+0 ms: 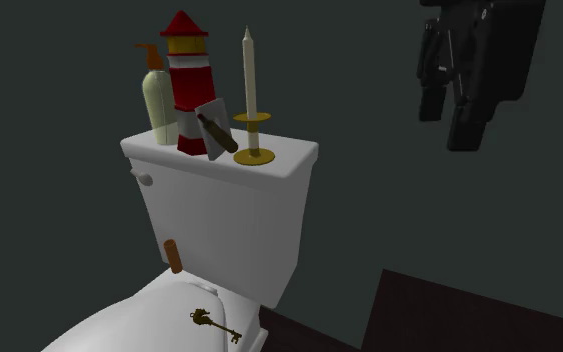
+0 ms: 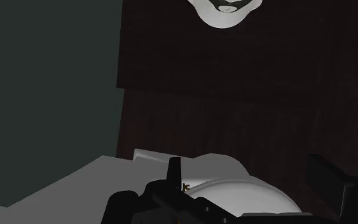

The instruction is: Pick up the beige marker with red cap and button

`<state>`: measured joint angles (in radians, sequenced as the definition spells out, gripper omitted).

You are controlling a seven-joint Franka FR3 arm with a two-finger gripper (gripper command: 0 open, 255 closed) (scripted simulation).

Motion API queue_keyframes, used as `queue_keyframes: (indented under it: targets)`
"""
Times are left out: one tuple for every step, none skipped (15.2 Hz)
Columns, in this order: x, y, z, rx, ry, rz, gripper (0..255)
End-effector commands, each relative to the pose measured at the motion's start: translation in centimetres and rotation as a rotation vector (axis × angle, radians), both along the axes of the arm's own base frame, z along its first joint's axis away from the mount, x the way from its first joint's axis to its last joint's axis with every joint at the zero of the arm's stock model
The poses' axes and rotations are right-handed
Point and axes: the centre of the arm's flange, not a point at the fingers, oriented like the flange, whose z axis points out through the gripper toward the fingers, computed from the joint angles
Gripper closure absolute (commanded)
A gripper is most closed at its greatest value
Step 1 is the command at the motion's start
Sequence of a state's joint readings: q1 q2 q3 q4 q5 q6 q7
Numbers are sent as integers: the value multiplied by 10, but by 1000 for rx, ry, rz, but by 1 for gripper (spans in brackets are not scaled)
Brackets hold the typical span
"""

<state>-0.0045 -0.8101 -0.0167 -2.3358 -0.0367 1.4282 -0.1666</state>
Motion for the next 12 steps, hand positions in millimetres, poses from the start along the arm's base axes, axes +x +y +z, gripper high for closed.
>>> queue_keyframes:
  targets:
    - [0, 0, 0, 0, 0, 0, 0]
    - [10, 0, -4, -20, -13, 0, 0]
    - [20, 0, -8, -40, -25, -1, 0]
    - [31, 0, -12, -60, -38, -1, 0]
    - [41, -1, -15, -80, -51, -2, 0]
    - [51, -1, -19, -100, -64, -2, 0]
    - [62, -2, -22, -121, -76, -2, 0]
    - [72, -2, -25, -141, -89, -3, 0]
    - [83, -3, -28, -161, -102, -3, 0]
    - [93, -3, -31, -181, -114, -4, 0]
    - [104, -4, -34, -201, -127, -4, 0]
    - [115, -5, -36, -221, -140, -5, 0]
